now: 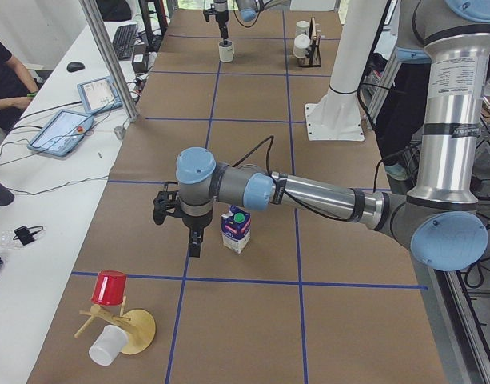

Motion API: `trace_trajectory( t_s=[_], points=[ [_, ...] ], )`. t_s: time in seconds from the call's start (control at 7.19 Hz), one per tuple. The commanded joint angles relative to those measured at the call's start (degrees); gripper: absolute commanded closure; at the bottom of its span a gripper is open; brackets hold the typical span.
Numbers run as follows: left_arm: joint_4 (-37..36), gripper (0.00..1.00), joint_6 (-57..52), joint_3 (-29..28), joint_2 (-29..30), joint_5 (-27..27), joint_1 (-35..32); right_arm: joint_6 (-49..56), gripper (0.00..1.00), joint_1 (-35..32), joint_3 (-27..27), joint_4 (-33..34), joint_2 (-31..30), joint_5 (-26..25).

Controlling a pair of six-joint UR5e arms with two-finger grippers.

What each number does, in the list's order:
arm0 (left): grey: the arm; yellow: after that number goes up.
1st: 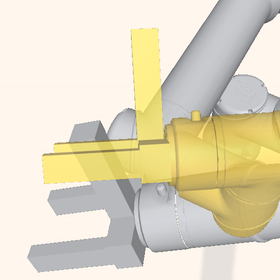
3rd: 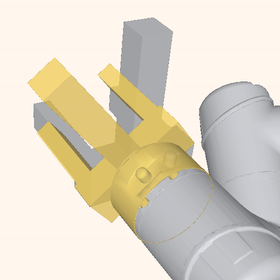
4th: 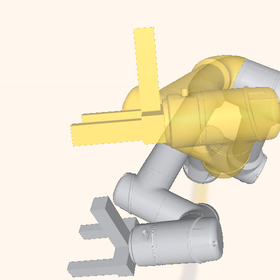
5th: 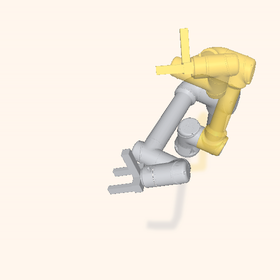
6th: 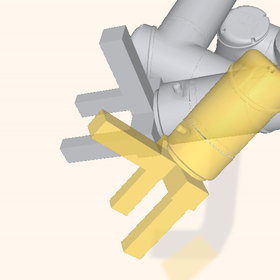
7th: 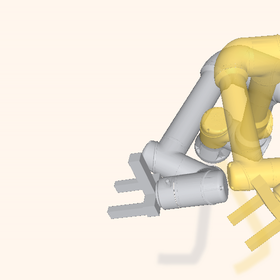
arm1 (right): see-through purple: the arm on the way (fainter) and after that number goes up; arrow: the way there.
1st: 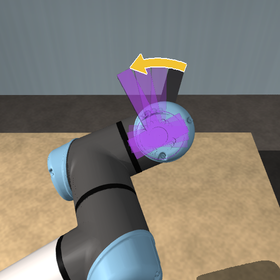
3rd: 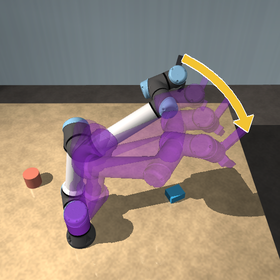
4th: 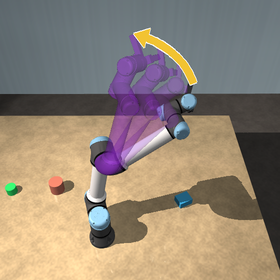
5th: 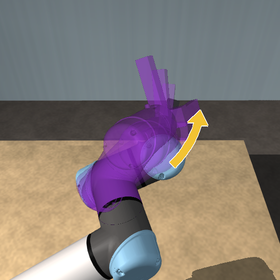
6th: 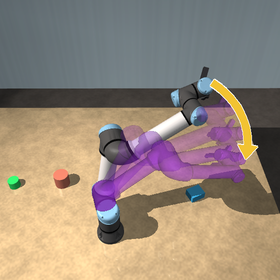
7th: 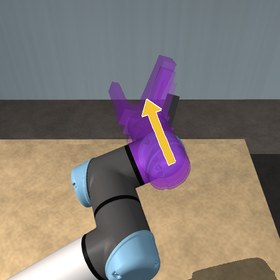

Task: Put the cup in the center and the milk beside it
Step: 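Reach the right gripper down and grasp the white mug's rim, then carry the white mug with the right gripper to the table center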

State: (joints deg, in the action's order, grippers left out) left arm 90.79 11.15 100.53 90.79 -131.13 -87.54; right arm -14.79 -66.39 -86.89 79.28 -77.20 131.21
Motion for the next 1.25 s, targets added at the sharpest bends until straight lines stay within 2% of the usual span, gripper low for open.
trace_trajectory(
  t_s=[0.0, 0.14, 0.42, 0.7, 0.83, 0.97, 1.11],
  points=[
    [0.0, 0.01, 0.0, -0.2, 0.0, 0.0, 0.0, 0.3, 0.67, 0.1, 1.2, -0.2, 0.0, 0.0],
    [0.0, 0.02, 0.0, -0.2, 0.0, 0.0, 0.0, 1.5, 1.00, 0.1, 1.5, -1.2, 0.2, -0.1],
    [0.0, 0.01, 0.0, 0.0, 0.0, 0.0, 0.0, 0.9, 1.00, 1.0, 2.5, -1.3, 1.8, -0.3],
    [0.0, 0.02, 0.0, 0.2, -0.1, -0.1, 0.0, 0.6, 1.00, -0.4, 1.9, 0.5, 6.3, 0.5],
    [0.0, 0.02, 0.0, 0.1, -0.1, -0.1, 0.0, 0.6, 1.00, -2.2, 1.8, 2.8, 9.2, 2.8],
    [0.0, 0.02, 0.0, 0.1, -0.1, -0.1, 0.0, -2.7, 1.00, -2.5, 1.5, 5.4, 13.1, 3.4],
    [-0.1, 0.02, 0.0, 0.0, 0.0, -0.7, 0.0, -10.6, 1.00, -0.3, 1.5, 5.6, 17.5, 3.3]
  ],
)
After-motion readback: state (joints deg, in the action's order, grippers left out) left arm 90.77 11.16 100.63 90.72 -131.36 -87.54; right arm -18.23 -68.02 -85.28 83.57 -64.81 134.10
